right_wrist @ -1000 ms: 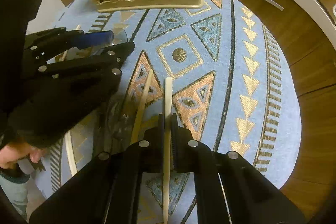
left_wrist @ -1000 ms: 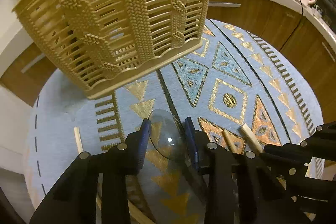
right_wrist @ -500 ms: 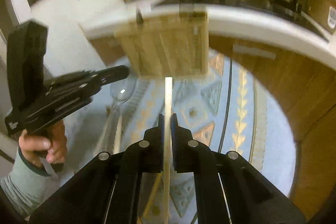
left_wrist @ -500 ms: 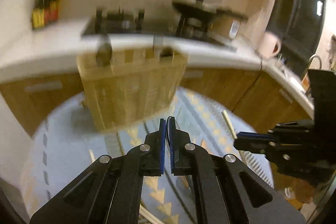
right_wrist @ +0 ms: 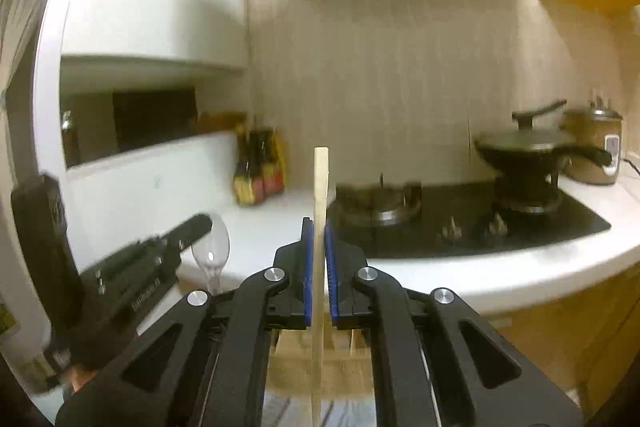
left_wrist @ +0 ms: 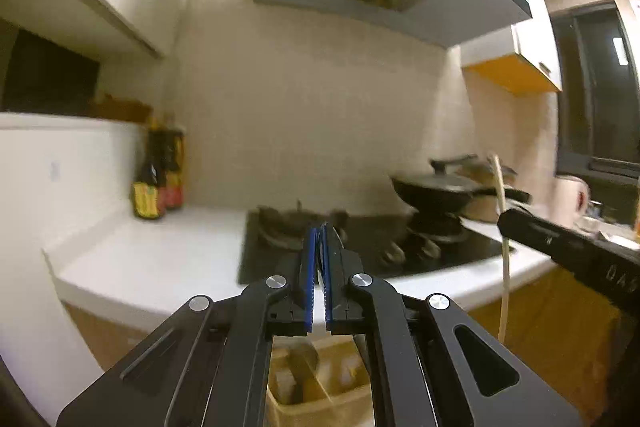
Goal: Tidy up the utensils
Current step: 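Lift the chopstick with the right tool while the left tool lifts its item, drop both into basket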
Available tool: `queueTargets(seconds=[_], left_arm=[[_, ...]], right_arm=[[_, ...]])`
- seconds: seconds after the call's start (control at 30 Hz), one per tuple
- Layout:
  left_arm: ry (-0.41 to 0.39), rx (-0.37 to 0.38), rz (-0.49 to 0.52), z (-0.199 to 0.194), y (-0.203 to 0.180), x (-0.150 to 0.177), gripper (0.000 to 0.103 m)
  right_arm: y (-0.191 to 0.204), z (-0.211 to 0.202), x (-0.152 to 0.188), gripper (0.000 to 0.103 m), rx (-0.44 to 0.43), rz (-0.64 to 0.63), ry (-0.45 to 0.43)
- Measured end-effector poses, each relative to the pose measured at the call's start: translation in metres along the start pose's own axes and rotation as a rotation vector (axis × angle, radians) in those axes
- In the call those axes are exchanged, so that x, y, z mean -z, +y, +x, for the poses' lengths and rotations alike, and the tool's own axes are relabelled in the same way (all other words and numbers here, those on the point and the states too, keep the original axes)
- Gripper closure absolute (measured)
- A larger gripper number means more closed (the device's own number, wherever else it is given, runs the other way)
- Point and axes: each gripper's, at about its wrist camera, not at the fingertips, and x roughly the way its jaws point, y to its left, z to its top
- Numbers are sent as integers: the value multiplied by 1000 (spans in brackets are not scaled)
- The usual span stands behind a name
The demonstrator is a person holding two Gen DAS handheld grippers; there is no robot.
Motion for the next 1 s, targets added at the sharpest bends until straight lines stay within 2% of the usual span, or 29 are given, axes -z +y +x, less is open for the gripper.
queueTargets(seconds=[0.13, 0.27, 0.37, 0.53, 0.67, 0.83, 0.93, 1.0], left_arm=[[-92, -94, 41, 14, -7, 2, 102], [-148, -169, 80, 32, -16, 11, 102], [-158, -195, 98, 43, -16, 21, 102], [-159, -208, 103, 53, -13, 30, 102], [-143, -214, 96, 56, -10, 33, 101], [-135, -205, 84, 57, -7, 36, 101], [-119, -199, 88, 59, -5, 42, 101], [-100, -185, 90, 62, -3, 47, 101]], right_arm=[[1, 17, -1, 99, 25, 11, -82], [-8, 49, 7, 99, 36, 33, -102], [-9, 67, 15, 99, 46, 40, -91], [-14, 84, 28, 99, 86, 42, -101], [-14, 88, 26, 99, 87, 46, -105], [-10, 84, 20, 99, 91, 44, -162], [-4, 91, 29, 99, 125, 3, -197], [-3, 97, 41, 99, 115, -5, -181]])
